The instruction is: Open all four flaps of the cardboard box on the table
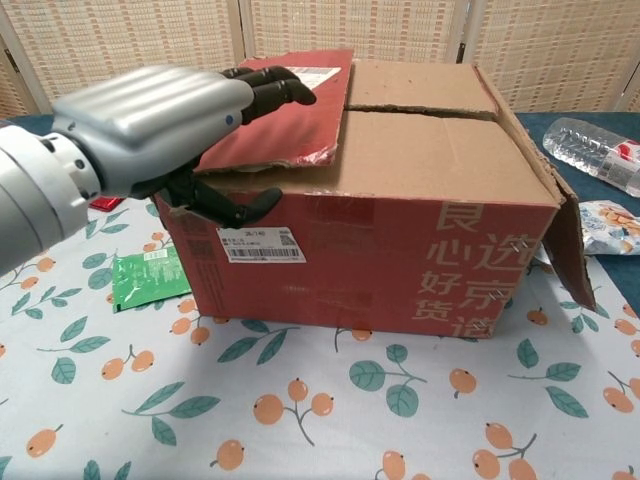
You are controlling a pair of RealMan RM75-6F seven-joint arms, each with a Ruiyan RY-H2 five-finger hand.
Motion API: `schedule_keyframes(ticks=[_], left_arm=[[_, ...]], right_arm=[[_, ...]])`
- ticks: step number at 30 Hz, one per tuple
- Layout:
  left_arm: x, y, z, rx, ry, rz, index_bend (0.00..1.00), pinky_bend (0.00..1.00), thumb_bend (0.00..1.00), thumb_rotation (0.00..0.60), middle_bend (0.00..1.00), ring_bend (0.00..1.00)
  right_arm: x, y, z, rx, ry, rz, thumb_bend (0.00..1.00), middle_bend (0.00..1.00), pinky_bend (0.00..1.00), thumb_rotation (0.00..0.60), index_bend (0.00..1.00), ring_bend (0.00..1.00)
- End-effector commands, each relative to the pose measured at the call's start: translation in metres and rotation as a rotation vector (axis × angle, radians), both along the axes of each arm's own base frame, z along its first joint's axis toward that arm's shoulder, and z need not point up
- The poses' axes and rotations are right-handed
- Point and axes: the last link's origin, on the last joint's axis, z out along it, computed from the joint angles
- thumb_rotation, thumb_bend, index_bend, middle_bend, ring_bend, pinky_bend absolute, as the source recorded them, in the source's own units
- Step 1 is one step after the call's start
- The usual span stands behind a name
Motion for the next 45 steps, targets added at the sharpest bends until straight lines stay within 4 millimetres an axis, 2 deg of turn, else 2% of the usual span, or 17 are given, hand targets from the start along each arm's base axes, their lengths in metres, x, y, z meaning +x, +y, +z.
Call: schedule_keyframes(ticks=[1, 27, 34, 45], left_arm=[[0.002, 0.002, -0.003, 0.008, 0.004, -0.01, 0.0, 0.24, 0.49, 0.408, 0.0, 0.0], [0.014, 0.024, -0.009, 0.053, 0.047, -0.049, 0.0, 0.23, 0.49, 0.408, 0.0, 0.0], [0.02, 0.025, 0.005, 0.132, 0.036, -0.083, 0.0, 0.24, 0.49, 0.412, 0.0, 0.0], [0.017, 0.023, 0.034, 0.358, 0.101, -0.118, 0.0, 0.24, 0.49, 0.409, 0.0, 0.0]], right_arm=[[0.0, 0.0, 0.0, 0.001, 0.001, 0.0, 0.39, 0.0, 0.0, 0.6, 0.0, 0.0], [-0.002, 0.0, -0.003, 0.009, 0.013, -0.014, 0.39, 0.0, 0.0, 0.6, 0.0, 0.0], [-0.002, 0.0, -0.006, 0.006, 0.021, -0.026, 0.39, 0.0, 0.0, 0.6, 0.0, 0.0], [-0.002, 0.002, -0.008, 0.004, 0.026, -0.036, 0.38, 0.0, 0.0, 0.6, 0.0, 0.0]])
